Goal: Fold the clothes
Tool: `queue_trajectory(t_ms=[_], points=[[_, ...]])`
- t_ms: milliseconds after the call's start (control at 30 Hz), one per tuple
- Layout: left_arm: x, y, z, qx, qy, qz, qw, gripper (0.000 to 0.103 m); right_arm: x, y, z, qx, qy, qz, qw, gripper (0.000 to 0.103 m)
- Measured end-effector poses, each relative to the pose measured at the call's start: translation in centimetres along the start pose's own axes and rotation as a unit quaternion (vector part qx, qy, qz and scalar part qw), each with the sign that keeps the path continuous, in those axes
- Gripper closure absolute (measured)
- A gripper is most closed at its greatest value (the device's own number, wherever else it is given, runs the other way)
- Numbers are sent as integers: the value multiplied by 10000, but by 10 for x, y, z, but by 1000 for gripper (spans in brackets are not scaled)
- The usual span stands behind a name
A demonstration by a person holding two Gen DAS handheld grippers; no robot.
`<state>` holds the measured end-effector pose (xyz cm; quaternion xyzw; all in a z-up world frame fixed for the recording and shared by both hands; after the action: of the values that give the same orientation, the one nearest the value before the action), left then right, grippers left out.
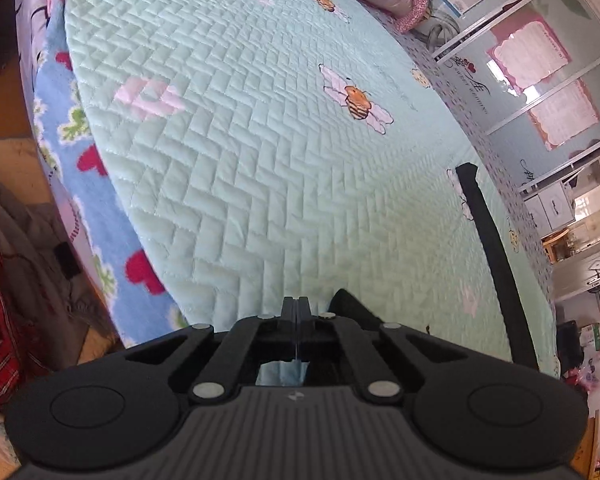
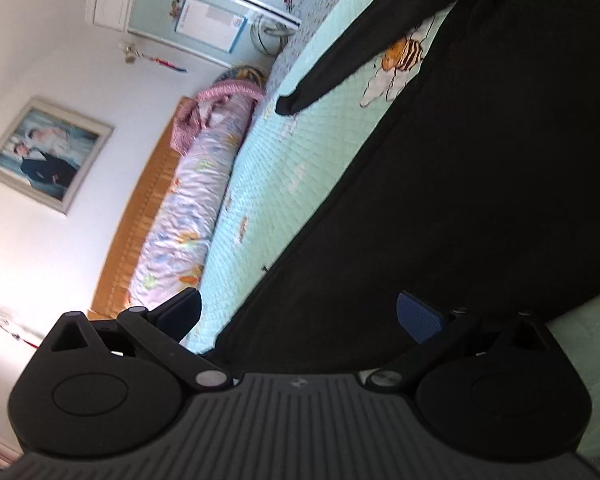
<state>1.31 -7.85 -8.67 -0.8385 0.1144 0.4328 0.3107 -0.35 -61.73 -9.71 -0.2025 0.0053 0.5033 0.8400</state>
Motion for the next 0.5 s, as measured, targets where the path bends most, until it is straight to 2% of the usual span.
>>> queue_trajectory(t_ms=[33,100,167,233,333,433,500], points=[[-2,-2,-4,98,-9,-60,9999,103,0,0,1,-50,29,27,10000,0],[-3,-3,-16,205,239,-16,9995,103,-3,-1,0,-92,85,2,9999,0],[-3,1,-27,267,266,24,9993,103,-13,-5,-5,0,73,-166,9998,0],[-6,7,-36,447,251,39,9987,89,-25,-11,-10,122,46,-386,9992,0],[-14,15,-54,836,192,-165,9962,69,-45,-21,-16,104,198,-731,9971,0],[-20,23,-74,1231,80,-371,9917,64,-67,-32,-25,91,480,-1116,9926,0],[-21,29,-89,1460,276,-380,9882,62,-83,-41,-31,121,596,-1430,9878,0]])
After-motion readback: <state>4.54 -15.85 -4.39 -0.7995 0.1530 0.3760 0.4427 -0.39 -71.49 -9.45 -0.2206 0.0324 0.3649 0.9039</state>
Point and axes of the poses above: each gripper's, at about its wrist camera, not at the fingertips, and x roughly the way its jaws point, z to its left, y to its underside, the point moved 5 cm from there along x, roughly the way its jaws point, and after that the axes turned 9 degrees about -y, right-handed, at the moved point
